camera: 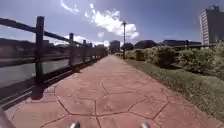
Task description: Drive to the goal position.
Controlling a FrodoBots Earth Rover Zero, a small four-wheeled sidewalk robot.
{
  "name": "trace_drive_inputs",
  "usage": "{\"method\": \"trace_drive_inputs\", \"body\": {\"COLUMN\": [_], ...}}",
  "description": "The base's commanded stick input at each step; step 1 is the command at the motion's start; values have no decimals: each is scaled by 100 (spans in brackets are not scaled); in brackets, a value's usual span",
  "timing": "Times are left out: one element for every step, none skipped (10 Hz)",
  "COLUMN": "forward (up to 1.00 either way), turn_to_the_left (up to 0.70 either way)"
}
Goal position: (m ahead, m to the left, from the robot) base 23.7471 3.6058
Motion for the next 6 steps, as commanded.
{"method": "trace_drive_inputs", "body": {"forward": [85, 85, 85, 85, 85, 85], "turn_to_the_left": [-33, -13, 0, 0, 0, 0]}}
